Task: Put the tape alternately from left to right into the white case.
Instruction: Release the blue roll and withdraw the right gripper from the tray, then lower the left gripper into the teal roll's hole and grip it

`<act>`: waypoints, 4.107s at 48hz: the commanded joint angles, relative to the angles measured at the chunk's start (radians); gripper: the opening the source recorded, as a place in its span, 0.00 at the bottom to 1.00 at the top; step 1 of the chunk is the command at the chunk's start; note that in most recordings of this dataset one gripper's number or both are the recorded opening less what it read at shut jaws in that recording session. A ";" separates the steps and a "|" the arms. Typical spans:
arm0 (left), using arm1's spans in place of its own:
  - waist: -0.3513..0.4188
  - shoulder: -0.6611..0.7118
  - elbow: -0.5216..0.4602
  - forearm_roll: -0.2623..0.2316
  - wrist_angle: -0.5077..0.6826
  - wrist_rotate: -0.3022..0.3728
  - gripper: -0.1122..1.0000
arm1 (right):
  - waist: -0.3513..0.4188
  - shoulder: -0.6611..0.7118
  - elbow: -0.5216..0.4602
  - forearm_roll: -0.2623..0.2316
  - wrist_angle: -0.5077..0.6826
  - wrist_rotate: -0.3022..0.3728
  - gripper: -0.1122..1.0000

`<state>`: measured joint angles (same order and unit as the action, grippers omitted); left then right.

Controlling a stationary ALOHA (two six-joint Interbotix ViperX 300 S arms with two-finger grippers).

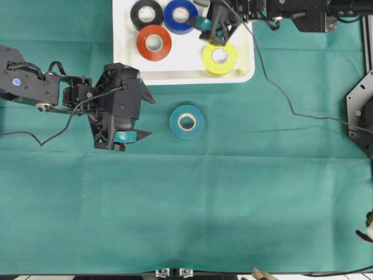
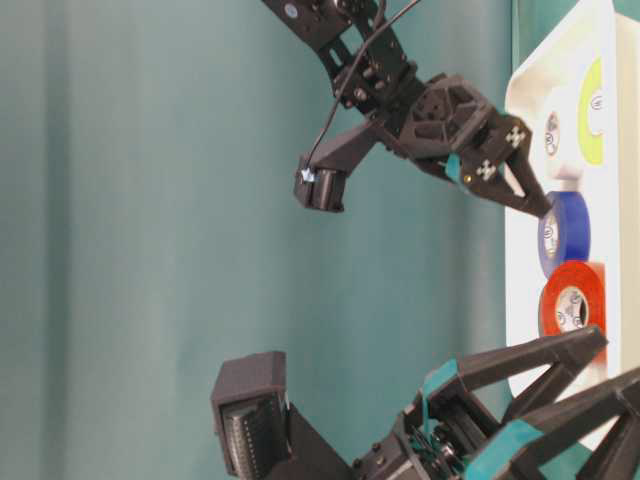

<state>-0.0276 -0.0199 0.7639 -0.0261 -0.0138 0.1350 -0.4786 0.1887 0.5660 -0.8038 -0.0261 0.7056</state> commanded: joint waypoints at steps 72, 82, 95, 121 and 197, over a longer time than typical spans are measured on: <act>-0.008 -0.020 -0.002 -0.002 -0.008 -0.002 0.84 | 0.348 -0.324 0.368 0.000 -0.141 0.011 0.87; -0.008 -0.018 -0.002 0.000 -0.008 -0.002 0.84 | 0.362 -0.324 0.371 0.000 -0.141 0.011 0.87; -0.017 -0.017 -0.008 0.000 -0.008 -0.002 0.84 | 0.360 -0.324 0.371 0.000 -0.140 0.011 0.87; -0.074 0.126 -0.127 0.000 -0.008 0.012 0.84 | 0.360 -0.324 0.371 -0.002 -0.141 0.011 0.87; -0.060 0.345 -0.436 0.002 0.357 0.002 0.82 | 0.360 -0.324 0.387 0.000 -0.141 0.009 0.87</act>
<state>-0.0890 0.3436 0.3329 -0.0245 0.3405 0.1381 -0.1197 -0.1150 0.9603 -0.8053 -0.1595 0.7148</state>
